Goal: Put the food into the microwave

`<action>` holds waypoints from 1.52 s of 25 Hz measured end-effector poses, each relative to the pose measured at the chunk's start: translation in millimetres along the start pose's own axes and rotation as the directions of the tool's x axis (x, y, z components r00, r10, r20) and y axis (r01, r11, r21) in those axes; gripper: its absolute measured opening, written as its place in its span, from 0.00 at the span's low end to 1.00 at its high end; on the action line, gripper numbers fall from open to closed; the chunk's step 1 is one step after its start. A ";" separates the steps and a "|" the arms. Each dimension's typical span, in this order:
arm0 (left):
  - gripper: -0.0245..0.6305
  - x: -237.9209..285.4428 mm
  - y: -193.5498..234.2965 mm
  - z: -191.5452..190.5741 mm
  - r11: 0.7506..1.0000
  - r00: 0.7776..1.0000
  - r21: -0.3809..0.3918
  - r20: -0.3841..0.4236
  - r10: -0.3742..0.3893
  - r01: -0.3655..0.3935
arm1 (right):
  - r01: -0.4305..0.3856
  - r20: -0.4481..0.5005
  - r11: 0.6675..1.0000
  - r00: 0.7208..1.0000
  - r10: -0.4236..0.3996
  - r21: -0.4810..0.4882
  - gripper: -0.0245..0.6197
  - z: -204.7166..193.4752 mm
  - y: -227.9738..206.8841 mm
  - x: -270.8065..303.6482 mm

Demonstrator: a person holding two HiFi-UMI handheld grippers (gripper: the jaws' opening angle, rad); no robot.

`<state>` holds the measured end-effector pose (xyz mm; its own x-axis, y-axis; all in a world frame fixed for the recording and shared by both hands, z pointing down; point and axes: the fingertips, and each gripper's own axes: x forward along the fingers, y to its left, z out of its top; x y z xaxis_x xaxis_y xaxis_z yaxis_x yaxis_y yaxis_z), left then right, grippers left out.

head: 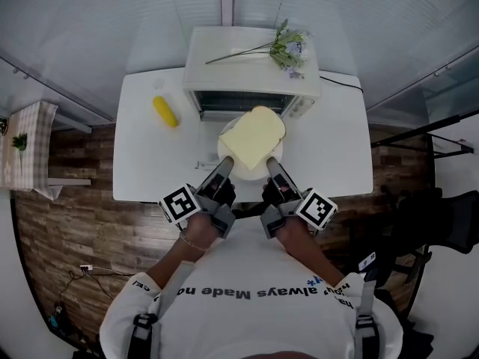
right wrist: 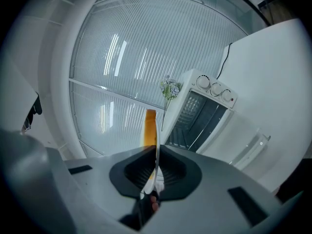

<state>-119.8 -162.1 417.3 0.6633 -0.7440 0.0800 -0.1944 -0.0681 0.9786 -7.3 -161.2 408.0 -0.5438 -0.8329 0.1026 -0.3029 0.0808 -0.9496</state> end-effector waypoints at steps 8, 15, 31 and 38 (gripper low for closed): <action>0.07 33.1 -13.5 -0.5 0.998 0.999 -0.039 0.007 -0.041 0.041 | 0.003 -0.003 1.000 1.000 -0.003 0.012 0.08 26.3 -8.9 7.1; 0.07 65.2 -12.0 -13.7 0.999 1.000 -0.034 0.017 0.003 -0.002 | 0.013 -0.024 1.000 1.000 -0.013 0.010 0.08 62.4 -21.2 4.7; 0.07 83.0 -9.1 -21.2 0.998 0.999 -0.064 0.046 -0.002 0.005 | 0.012 -0.055 1.000 0.998 -0.011 0.016 0.08 76.2 -36.0 7.5; 0.07 78.1 20.3 -22.3 0.994 0.998 -0.103 0.039 0.042 -0.037 | 0.057 -0.079 0.998 0.995 -0.054 0.033 0.08 60.1 -59.6 12.9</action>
<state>-55.8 -206.8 447.6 0.6262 -0.7714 0.1133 -0.1437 0.0286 0.9892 50.8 -209.7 448.0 -0.5871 -0.7899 0.1770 -0.3074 0.0152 -0.9515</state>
